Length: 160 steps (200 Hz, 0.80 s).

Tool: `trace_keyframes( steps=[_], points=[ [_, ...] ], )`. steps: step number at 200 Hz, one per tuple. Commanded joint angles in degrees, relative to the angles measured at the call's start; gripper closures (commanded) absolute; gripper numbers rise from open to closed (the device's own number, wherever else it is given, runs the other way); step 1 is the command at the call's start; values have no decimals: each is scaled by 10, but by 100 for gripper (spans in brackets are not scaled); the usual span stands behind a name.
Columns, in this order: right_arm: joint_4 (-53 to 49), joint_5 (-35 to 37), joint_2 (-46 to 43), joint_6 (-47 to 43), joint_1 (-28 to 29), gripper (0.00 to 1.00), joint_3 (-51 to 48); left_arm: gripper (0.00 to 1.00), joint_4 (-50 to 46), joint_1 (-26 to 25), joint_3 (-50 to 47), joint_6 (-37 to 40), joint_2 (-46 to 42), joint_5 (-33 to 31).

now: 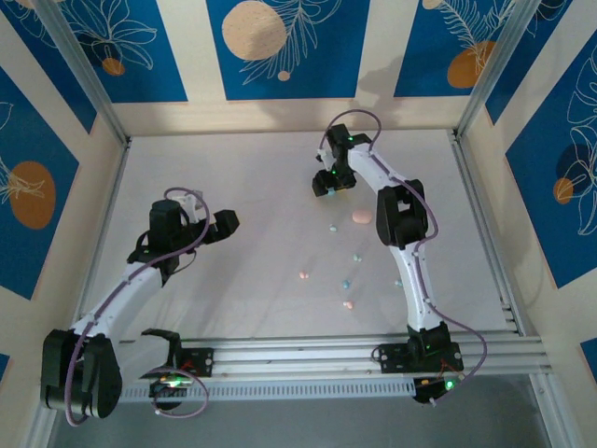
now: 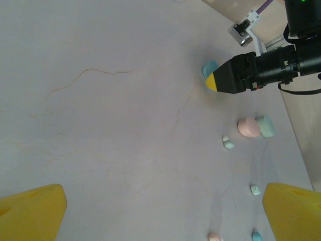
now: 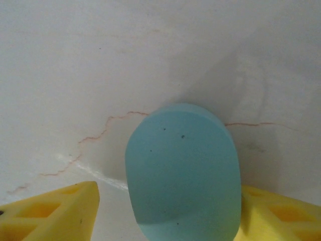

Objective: Insert wireless bluetooth earbuds into charging case

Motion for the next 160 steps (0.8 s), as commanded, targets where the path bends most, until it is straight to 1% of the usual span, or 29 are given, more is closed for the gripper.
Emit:
trace_keyframes(
  steps=[1, 28, 52, 65, 84, 86, 91, 115, 122, 128, 146, 160],
  points=[
    [21, 33, -1, -29, 5, 36, 3, 0, -4, -5, 19, 3, -1, 16],
    [29, 33, 1, -44, 10, 41, 0, 0, -8, -5, 20, 4, -2, 17],
    [41, 48, 5, -50, 14, 43, -4, 0, -8, -5, 20, 4, -1, 17],
    [47, 46, 6, -52, 14, 48, -4, 0, -10, -6, 22, 3, -2, 18],
    [47, 42, 5, -53, 16, 51, -4, 0, -13, -5, 25, 3, -3, 17],
    [47, 41, 4, -53, 16, 54, -3, 0, -13, -5, 24, 3, -4, 17],
    [44, 35, 3, -56, 16, 58, -3, 0, -14, -5, 26, 3, -5, 17],
    [39, 17, -13, -57, 19, 60, -13, 0, -17, -6, 31, 2, -7, 17],
    [41, 12, -21, -58, 21, 63, -20, 0, -18, -6, 33, 2, -7, 18],
    [42, 5, -28, -59, 21, 63, -26, 0, -20, -5, 36, 0, -7, 18],
    [52, -32, -69, -51, 23, 63, -55, 0, -24, -7, 44, -3, -7, 23],
    [78, -75, -123, -45, 27, 65, -104, 1, -26, -7, 52, -12, -8, 24]
  ],
)
